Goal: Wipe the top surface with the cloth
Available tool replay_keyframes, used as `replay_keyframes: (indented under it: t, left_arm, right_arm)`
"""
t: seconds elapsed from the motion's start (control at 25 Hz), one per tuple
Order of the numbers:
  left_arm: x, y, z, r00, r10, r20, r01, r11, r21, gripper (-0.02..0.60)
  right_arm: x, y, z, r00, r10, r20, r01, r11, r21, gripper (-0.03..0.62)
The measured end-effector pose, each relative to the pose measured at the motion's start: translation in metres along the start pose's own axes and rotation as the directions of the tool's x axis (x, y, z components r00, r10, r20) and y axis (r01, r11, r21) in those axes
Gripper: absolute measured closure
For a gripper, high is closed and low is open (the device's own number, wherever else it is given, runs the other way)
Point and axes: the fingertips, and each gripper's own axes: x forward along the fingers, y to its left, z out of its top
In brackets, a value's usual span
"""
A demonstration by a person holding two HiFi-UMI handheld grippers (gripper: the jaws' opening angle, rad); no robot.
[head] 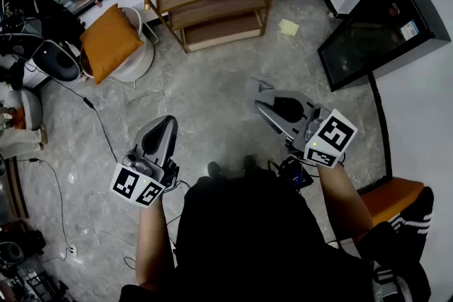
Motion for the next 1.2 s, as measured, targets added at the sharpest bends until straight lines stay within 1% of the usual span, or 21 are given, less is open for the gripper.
replay_keyframes:
  t: [0.16, 0.4, 0.48, 0.6, 0.72, 0.84, 0.96, 1.04, 1.12, 1.2]
  left_arm:
    - [0.0, 0.005, -0.007, 0.999, 0.03, 0.015, -0.03, 0.998, -0.05, 0.57]
    - [-0.001, 0.005, -0.021, 1.0, 0.026, -0.004, -0.026, 0.998, -0.05, 0.571]
    - [0.006, 0.014, -0.024, 1.0, 0.024, -0.014, -0.025, 0.998, -0.057, 0.57]
    - [0.022, 0.04, -0.021, 1.0, 0.023, -0.013, -0.024, 0.997, -0.067, 0.571]
    - [0.038, 0.071, -0.023, 1.0, 0.005, -0.02, -0.007, 0.997, -0.075, 0.571]
    - [0.058, 0.109, -0.023, 0.999, -0.034, -0.035, 0.031, 0.996, -0.079, 0.571]
    - [0.073, 0.151, -0.015, 0.996, -0.069, -0.054, 0.064, 0.995, -0.079, 0.571]
    - [0.079, 0.181, -0.006, 0.995, -0.089, -0.05, 0.084, 0.991, -0.1, 0.57]
    - [0.087, 0.204, 0.004, 0.99, -0.135, -0.039, 0.129, 0.984, -0.12, 0.57]
    - [0.098, 0.22, 0.011, 0.98, -0.195, -0.039, 0.189, 0.975, -0.12, 0.571]
  right_arm:
    - [-0.005, -0.004, -0.007, 1.0, 0.004, -0.024, -0.004, 1.0, 0.004, 0.56]
    - [-0.002, -0.014, -0.02, 1.0, 0.009, -0.02, -0.009, 1.0, 0.03, 0.56]
    - [0.008, -0.022, -0.021, 0.999, 0.015, -0.031, -0.014, 0.999, 0.032, 0.56]
    - [0.034, -0.041, -0.016, 0.999, 0.008, -0.038, -0.007, 0.999, 0.031, 0.559]
    - [0.064, -0.058, -0.01, 1.0, -0.001, -0.03, 0.003, 0.999, 0.041, 0.559]
    - [0.104, -0.078, -0.004, 0.999, -0.019, -0.043, 0.021, 0.999, 0.028, 0.559]
    - [0.153, -0.103, 0.004, 0.995, -0.055, -0.079, 0.055, 0.998, -0.002, 0.559]
    - [0.184, -0.117, 0.012, 0.992, -0.078, -0.101, 0.077, 0.997, -0.015, 0.559]
    - [0.21, -0.129, 0.022, 0.989, -0.093, -0.114, 0.092, 0.996, -0.017, 0.559]
    - [0.23, -0.14, 0.032, 0.989, -0.104, -0.105, 0.105, 0.995, -0.002, 0.559]
